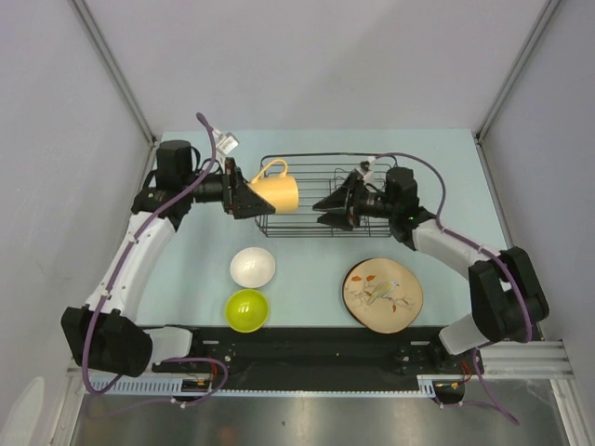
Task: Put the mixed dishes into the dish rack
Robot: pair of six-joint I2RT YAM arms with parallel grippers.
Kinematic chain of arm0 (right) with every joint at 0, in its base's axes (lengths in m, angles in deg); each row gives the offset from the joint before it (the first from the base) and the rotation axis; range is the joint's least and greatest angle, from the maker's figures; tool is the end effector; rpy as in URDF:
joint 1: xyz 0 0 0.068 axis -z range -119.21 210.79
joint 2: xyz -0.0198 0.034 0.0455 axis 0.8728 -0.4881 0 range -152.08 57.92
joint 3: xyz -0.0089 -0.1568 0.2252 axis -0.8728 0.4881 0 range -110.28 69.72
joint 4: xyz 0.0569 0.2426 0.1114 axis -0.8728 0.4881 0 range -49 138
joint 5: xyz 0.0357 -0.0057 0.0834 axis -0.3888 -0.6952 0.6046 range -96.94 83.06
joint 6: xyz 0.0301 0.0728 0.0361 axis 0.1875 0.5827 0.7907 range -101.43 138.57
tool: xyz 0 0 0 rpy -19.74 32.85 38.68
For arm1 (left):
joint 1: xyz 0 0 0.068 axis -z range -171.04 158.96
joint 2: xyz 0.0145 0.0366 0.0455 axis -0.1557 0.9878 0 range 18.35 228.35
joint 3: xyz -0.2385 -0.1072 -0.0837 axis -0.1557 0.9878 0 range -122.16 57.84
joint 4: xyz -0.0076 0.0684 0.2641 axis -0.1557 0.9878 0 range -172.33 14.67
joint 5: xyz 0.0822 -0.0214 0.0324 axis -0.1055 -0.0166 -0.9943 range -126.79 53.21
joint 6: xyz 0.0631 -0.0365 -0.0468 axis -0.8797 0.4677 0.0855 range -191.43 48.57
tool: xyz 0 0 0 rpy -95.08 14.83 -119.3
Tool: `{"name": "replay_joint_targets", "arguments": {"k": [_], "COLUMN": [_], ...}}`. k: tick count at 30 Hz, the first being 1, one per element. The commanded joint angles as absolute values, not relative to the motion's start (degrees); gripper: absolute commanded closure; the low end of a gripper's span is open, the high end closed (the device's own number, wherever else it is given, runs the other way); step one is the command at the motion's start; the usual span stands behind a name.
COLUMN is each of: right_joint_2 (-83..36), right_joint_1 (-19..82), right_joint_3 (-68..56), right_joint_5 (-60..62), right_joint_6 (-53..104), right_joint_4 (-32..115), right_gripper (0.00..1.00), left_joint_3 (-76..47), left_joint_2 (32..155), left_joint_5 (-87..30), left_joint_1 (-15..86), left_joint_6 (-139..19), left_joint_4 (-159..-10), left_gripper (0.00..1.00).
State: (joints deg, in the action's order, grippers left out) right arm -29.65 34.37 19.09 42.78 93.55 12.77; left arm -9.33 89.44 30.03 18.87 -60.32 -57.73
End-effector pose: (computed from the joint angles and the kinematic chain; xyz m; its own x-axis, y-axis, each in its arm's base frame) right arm 0.3076 0.2180 0.2538 -0.9652 0.2178 -0.1446 -0.1186 0.1281 0.9846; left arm 0.2697 -0.1187 0.3576 -0.6278 0.0327 -0.7777 0.7567 0.2598 -0.5999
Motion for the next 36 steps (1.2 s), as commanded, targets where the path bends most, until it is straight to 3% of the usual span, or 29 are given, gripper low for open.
{"name": "replay_joint_targets", "arguments": {"k": [1,10,14,24,36], "right_joint_2": [-22.34,-10.03,-6.86,-3.61,-3.43], "right_joint_1": [41.09,49.88,51.20,54.37,54.37], "right_joint_3": [17.34,17.43,17.43,17.43,17.51], "right_joint_5": [42.03,39.30,38.86,40.17,40.09], "right_joint_6": [79.05,76.50,73.68,72.45,72.19], "right_joint_4": [35.78,42.73,47.67,50.75,51.11], "right_gripper": [0.40,0.41,0.41,0.41,0.41], "left_joint_3": [-17.64,-35.73,-39.54,-37.18,-34.00], "left_joint_2": [92.87,109.65,114.68,118.46,123.20], "left_joint_5": [19.93,-12.06,-18.84,-30.80,-35.82], "left_joint_1": [18.18,30.30,33.99,37.96,42.35], "left_joint_6": [-71.33,-87.33,-92.34,-98.23,-101.57], "left_joint_4": [-49.29,-33.21,-29.60,-30.38,-33.81], "left_gripper": [1.00,1.00,1.00,1.00,1.00]}}
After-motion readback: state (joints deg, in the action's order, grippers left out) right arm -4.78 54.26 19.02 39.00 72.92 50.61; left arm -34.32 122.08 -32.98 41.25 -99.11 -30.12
